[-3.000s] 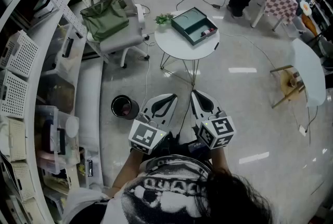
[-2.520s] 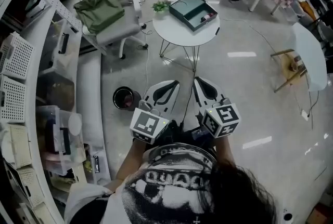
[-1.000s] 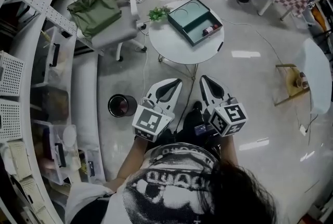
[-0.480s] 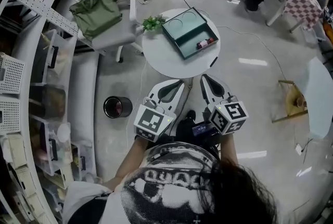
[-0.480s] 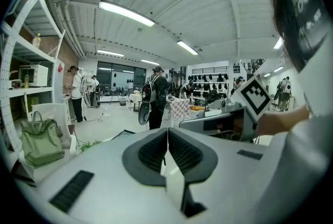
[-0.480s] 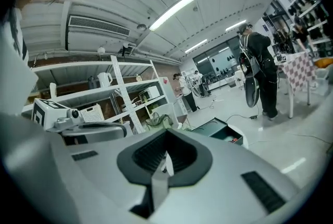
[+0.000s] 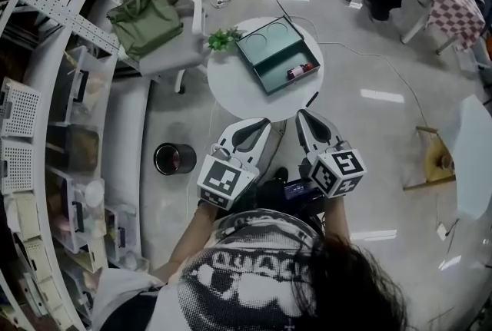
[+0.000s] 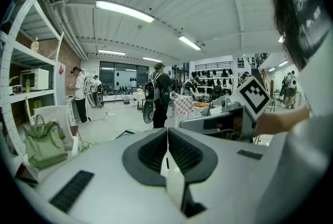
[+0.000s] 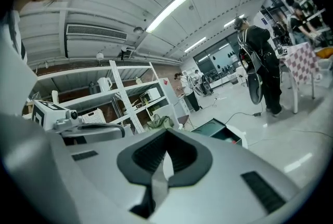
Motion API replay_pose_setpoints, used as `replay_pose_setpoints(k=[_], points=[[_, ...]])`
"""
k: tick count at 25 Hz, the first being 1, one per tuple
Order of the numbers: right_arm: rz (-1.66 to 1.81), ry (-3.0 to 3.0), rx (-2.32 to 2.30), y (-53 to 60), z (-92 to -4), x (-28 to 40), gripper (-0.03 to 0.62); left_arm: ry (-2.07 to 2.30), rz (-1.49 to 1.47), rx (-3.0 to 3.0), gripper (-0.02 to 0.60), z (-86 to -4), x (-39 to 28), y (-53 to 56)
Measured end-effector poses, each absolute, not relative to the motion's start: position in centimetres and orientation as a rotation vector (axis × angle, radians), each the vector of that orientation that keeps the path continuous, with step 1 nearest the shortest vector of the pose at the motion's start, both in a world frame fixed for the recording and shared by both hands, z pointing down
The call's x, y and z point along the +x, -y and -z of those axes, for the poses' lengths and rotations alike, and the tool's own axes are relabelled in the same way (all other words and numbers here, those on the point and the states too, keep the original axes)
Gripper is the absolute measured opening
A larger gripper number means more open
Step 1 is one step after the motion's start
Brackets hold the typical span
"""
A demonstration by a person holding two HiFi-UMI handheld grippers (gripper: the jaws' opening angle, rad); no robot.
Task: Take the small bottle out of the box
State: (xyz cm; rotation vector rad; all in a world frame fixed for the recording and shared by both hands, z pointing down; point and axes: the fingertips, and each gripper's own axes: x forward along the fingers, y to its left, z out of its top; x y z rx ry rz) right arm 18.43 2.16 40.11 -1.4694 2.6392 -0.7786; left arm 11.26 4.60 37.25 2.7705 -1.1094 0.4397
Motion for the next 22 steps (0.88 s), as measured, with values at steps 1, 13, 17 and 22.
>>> replay_pose_setpoints(k=[1,13,17,22], points=[[0.784,-2.632,-1.471,-2.0,-40.2,18.7,-0.002,1.112,-0.448,2.768,0.014,-37.2,11.3,-4.5],[0.848,-2.582,-1.528,0.3,-42.3,19.7,-0.002,1.115,-0.496,2.731,0.014,-38.8,10.1,-0.9],[0.866,-2.574,-1.575,2.1,-43.1,19.9,-0.002,1.067,-0.488,2.745,0.014,-39.3,10.4,1.5],[0.94,-2.545,-1.668,5.6,-45.4,20.1,-0.002,0.992,-0.485,2.781,0.014,-39.5,10.6,5.0]])
